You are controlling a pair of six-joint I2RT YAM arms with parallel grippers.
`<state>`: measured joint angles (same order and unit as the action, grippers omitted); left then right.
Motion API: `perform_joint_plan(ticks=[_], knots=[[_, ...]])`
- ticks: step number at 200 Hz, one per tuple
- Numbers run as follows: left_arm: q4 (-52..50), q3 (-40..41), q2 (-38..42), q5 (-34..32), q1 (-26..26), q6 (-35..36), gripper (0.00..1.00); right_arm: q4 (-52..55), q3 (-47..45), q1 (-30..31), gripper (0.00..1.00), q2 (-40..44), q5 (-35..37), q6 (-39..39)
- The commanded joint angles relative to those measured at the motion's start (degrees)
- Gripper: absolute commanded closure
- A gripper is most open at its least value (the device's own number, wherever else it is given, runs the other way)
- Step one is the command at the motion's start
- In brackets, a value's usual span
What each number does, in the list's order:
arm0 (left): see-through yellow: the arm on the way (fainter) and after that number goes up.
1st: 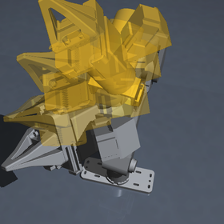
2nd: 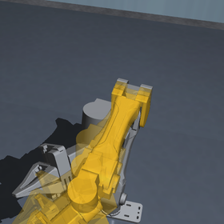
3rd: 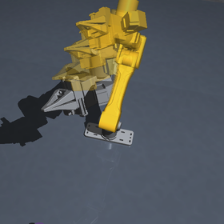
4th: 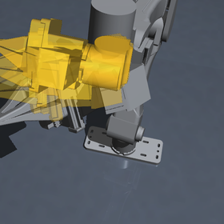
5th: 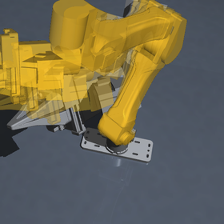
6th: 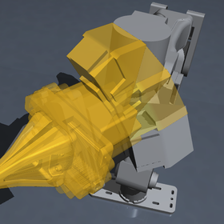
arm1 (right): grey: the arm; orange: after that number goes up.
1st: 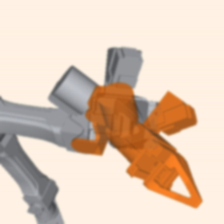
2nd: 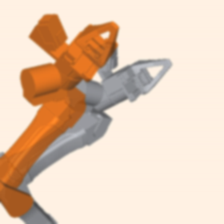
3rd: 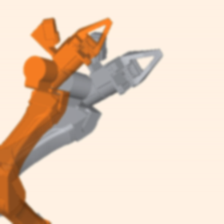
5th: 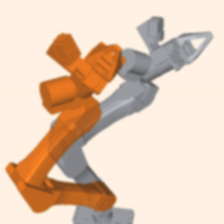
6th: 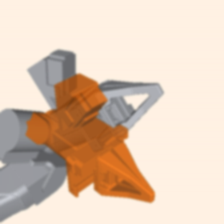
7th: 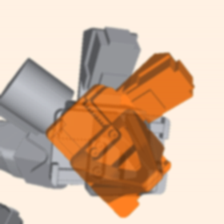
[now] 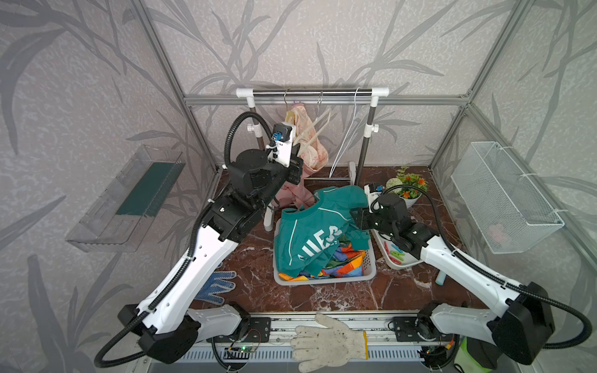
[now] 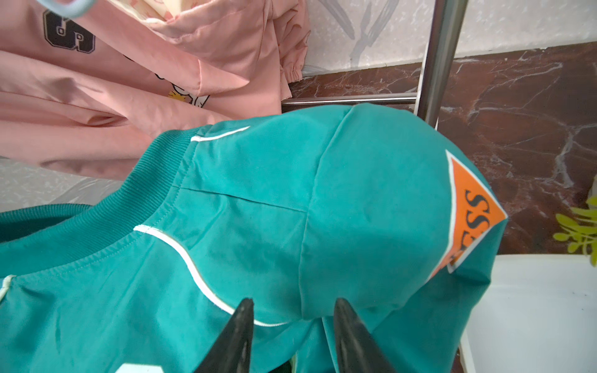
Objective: Remove the clothespins securing jackets to the hanger
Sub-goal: Place the hanger on the clothesline.
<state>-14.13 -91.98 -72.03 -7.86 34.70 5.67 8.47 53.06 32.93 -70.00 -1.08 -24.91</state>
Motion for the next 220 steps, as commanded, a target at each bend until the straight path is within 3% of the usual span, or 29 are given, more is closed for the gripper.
perform_joint_plan(ticks=[1,89,132,220], knots=[[5.7,-2.4,-0.6,-1.7,-0.3,1.9,1.00,1.0,-0.7,-0.2,0.58,1.7,0.3,1.0],[6.9,-3.8,-5.4,1.6,-4.1,-0.3,1.00,2.3,-1.0,-0.6,0.58,2.5,0.7,1.6],[5.9,-4.0,-6.1,2.6,-5.9,-1.4,1.00,3.1,-1.7,-2.0,0.53,4.6,0.6,2.1],[4.0,-5.4,-7.8,15.3,-9.5,-5.4,1.00,3.3,-2.9,-3.2,0.53,5.8,-0.8,1.4]])
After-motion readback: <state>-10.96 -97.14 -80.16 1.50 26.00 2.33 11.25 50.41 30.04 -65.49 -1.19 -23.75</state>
